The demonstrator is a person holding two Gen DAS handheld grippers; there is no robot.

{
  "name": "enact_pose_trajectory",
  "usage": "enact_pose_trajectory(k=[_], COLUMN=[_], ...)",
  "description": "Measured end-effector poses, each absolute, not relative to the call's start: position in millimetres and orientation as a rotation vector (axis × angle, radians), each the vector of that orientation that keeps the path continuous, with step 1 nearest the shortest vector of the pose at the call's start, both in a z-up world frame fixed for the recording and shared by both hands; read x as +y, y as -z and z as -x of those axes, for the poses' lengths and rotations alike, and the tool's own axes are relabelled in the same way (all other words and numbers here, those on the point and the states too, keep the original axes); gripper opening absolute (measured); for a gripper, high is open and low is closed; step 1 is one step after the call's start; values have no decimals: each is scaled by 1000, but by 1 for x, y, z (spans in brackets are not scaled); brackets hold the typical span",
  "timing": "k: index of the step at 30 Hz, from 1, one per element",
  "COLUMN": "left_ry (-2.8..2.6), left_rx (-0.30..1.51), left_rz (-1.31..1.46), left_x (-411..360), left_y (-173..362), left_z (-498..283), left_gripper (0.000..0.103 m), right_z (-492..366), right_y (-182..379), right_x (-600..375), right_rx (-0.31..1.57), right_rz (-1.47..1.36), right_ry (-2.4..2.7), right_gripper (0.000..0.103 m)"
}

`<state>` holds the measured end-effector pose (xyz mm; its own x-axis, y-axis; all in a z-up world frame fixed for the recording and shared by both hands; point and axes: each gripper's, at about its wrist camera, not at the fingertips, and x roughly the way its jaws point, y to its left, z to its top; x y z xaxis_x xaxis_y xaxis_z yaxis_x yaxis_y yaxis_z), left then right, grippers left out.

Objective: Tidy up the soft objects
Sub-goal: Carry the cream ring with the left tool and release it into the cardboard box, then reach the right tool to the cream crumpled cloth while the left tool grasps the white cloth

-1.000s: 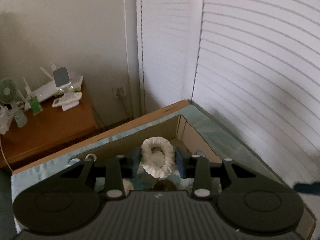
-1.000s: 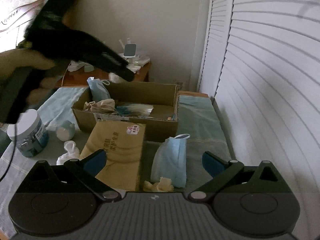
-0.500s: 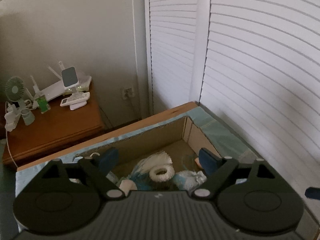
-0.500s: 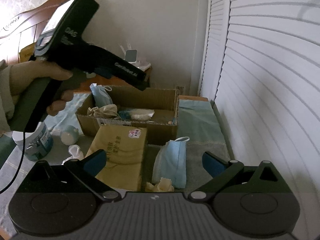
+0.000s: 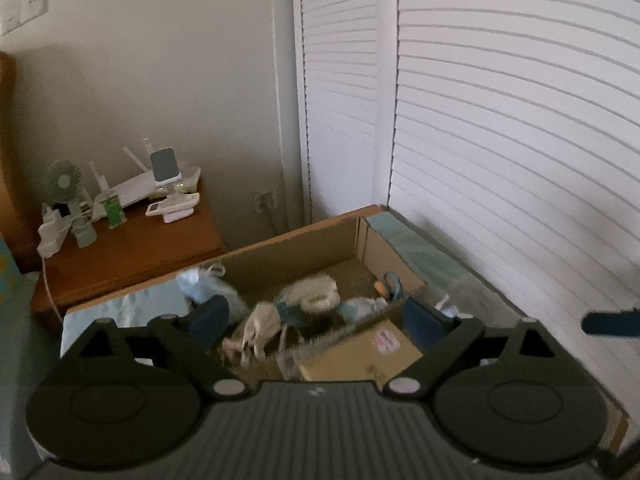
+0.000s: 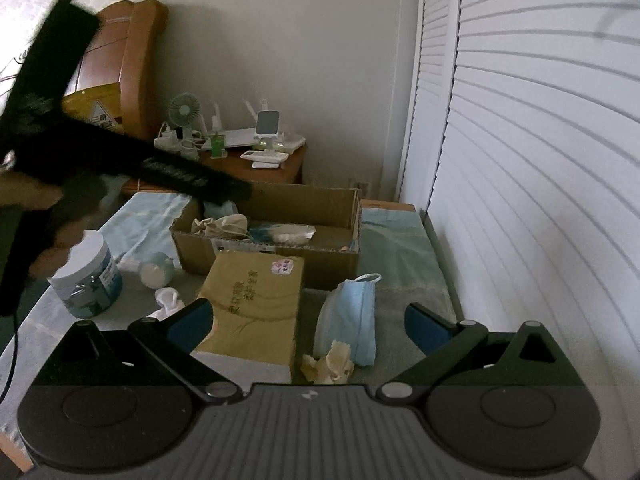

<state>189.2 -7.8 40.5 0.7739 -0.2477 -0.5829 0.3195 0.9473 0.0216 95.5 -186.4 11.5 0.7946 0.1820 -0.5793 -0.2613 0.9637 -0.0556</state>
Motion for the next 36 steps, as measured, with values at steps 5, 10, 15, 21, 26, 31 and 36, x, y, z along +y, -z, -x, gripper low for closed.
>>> enact_pose_trajectory(k=[5, 10, 15, 21, 26, 31, 36], left_ry=[274, 245, 185, 146, 140, 137, 170], left_rx=[611, 629, 620, 658, 703, 717, 719], left_rz=[-78, -35, -55, -71, -68, -92, -121], left_x=[6, 18, 26, 31, 36, 38, 35], left_y=[-33, -17, 4, 32, 52, 62, 68], left_z=[-152, -124, -101, -92, -96, -105, -117], left_gripper=[96, 97, 97, 97, 97, 96, 93], right_z=[-85, -76, -73, -83, -93, -103, -106], right_y=[-7, 7, 24, 58, 86, 102, 104], right_x=[-188, -197, -208, -217, -220, -219, -222], right_rx=[611, 634, 663, 729, 795, 828, 799], right_rz=[141, 139, 144, 153, 154, 165, 164], right_ry=[-242, -239, -229, -188, -177, -191, -216], right_gripper=[103, 103, 103, 103, 103, 103, 103])
